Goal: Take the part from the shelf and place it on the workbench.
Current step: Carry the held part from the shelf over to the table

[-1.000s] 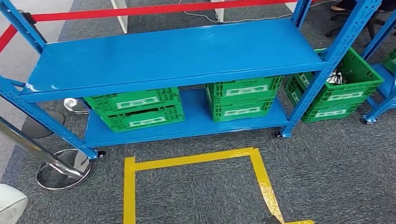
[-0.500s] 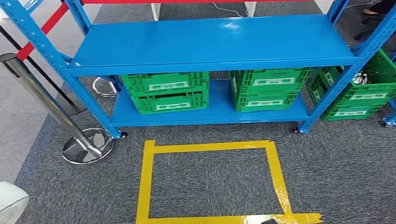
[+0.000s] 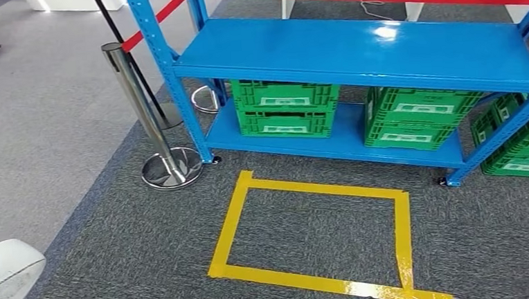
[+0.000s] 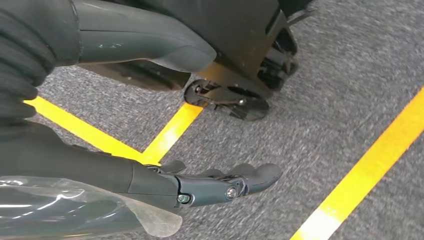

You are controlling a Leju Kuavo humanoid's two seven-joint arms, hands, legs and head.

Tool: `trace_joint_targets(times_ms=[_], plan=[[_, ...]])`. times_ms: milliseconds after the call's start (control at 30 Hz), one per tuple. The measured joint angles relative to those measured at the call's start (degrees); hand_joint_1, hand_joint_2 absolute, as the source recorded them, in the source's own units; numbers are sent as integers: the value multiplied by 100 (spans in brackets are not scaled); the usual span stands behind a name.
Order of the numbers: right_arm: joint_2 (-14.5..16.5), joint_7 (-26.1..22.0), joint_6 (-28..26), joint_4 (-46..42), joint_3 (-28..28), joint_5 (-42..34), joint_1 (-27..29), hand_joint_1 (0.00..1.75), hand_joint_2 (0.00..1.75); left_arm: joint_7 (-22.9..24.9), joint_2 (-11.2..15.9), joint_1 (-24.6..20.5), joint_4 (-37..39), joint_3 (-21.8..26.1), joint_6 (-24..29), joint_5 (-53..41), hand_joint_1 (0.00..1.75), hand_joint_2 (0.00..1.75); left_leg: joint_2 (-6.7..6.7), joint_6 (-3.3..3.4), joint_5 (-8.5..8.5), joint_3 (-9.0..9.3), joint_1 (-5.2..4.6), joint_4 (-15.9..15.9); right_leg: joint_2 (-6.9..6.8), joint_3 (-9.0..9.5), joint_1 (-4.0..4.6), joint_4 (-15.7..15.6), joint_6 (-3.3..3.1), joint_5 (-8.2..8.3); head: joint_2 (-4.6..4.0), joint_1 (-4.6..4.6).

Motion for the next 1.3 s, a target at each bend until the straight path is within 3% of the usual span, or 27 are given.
trace_joint_targets(times_ms=[67,133,167,200,267,300,333,367,400,433,500,567,600,667,733,800,833,867,900,933,1033,1100,1167,1233,1300], plan=[[-8,18,-9,-8,29,-13,8,0,175,1,1,-29,5,2,-5,1,175,175,199,55,-131,418,-30,-655,-115,-7,16,43,71,13,0,9],[-14,47,-17,-28,71,-14,17,0,175,1,1,-41,11,5,2,0,175,175,152,145,-214,443,-51,-847,-217,-25,23,79,150,32,0,22],[-19,64,-20,-43,97,-16,22,0,175,-1,-3,-37,15,7,10,-1,175,175,98,186,-208,413,-44,-881,-154,-56,18,123,189,-3,0,30],[-22,79,-21,-59,118,-21,31,0,175,-1,-7,-37,17,10,19,-1,175,175,39,235,-191,380,-36,-906,-7,-131,12,243,220,-100,0,37],[-32,94,-22,-81,146,-29,68,0,175,-2,-15,-52,23,14,28,0,175,175,-74,323,-128,307,-38,-927,401,-423,2,848,246,-468,0,56],[-37,98,-22,-86,153,-31,94,0,175,-2,-16,-62,26,16,29,0,175,175,-140,352,-100,266,-52,-924,526,-611,2,1268,237,-662,0,57],[-41,105,-23,-90,160,-32,124,0,175,-2,-17,-67,33,17,31,0,175,175,-213,371,-75,231,-69,-922,578,-779,2,1637,226,-789,0,58],[-46,112,-23,-95,167,-34,150,0,175,-3,-18,-67,39,18,34,-2,175,175,-288,379,-53,206,-85,-919,597,-875,3,1839,213,-810,0,57],[-49,121,-25,-103,178,-38,170,0,175,-7,-19,-67,45,19,38,-3,175,175,-367,379,-34,190,-99,-914,608,-860,4,1807,196,-710,0,56],[-52,131,-26,-118,194,-43,184,0,175,-13,-20,-66,49,19,43,-5,175,175,-447,375,-20,181,-112,-908,636,-737,4,1549,174,-515,0,55],[-61,153,-27,-155,234,-60,199,0,175,-28,-20,-67,50,18,61,-12,175,175,-591,353,0,169,-137,-883,850,-337,-1,718,120,-107,0,55],[-69,180,-25,-193,266,-74,217,0,175,-45,-19,-68,50,16,91,-28,175,175,-720,310,29,115,-152,-844,1041,-110,-14,204,100,18,0,51],[-72,196,-22,-215,280,-80,235,0,175,-51,-20,-67,50,15,110,-40,175,175,-783,279,49,82,-153,-830,1049,-97,-16,146,99,-3,0,49],[-73,221,-16,-266,304,-91,278,0,175,-64,-20,-56,51,15,147,-60,175,175,-861,217,70,21,-147,-799,908,-106,-33,117,69,23,0,51],[-79,229,-22,-314,328,-101,301,0,175,-79,-20,-46,51,14,166,-65,175,175,-667,157,-126,-102,-156,-540,752,-120,-59,94,15,65,0,19],[-83,231,-29,-344,350,-105,318,0,175,-87,-20,-52,52,10,171,-67,175,175,-380,93,-562,-384,-133,160,585,-145,-57,94,-10,78,0,-16],[-84,232,-29,-352,357,-104,334,0,175,-87,-20,-58,54,8,171,-67,175,175,-318,63,-747,-530,-111,544,490,-153,-53,96,-10,77,0,-19],[-84,233,-28,-360,363,-104,351,0,175,-87,-20,-60,55,7,171,-68,175,175,-291,41,-836,-610,-88,798,396,-158,-51,97,-8,76,0,-19],[-85,233,-28,-368,372,-105,363,0,175,-87,-20,-60,56,6,171,-68,175,175,-274,27,-806,-586,-69,833,309,-159,-51,99,-5,74,0,-19],[-85,234,-27,-377,381,-105,367,0,175,-87,-20,-58,57,6,171,-68,175,175,-248,22,-668,-447,-55,623,232,-154,-51,99,1,70,0,-21],[-84,233,-28,-407,399,-104,363,0,175,-90,-20,-63,57,5,172,-68,175,175,41,82,-202,208,-79,-564,47,-104,-34,104,63,38,0,-21],[-83,232,-29,-423,401,-103,361,0,175,-95,-19,-61,58,4,171,-68,175,175,126,151,-171,318,-123,-834,-60,-73,-13,112,125,22,0,-21],[-83,233,-28,-440,406,-104,347,0,175,-105,-19,-44,58,4,179,-68,175,175,26,226,-139,275,-122,-861,-124,-52,-17,115,185,6,0,-24],[-84,245,-22,-468,422,-110,340,0,175,-137,-22,-41,57,7,220,-68,175,175,-73,308,-87,262,-101,-920,87,-143,-32,310,230,-163,0,1],[-85,286,-9,-499,442,-133,361,0,175,-196,-27,-58,57,6,305,-67,175,175,-179,364,-48,244,-98,-948,430,-446,-42,966,245,-523,0,32]])
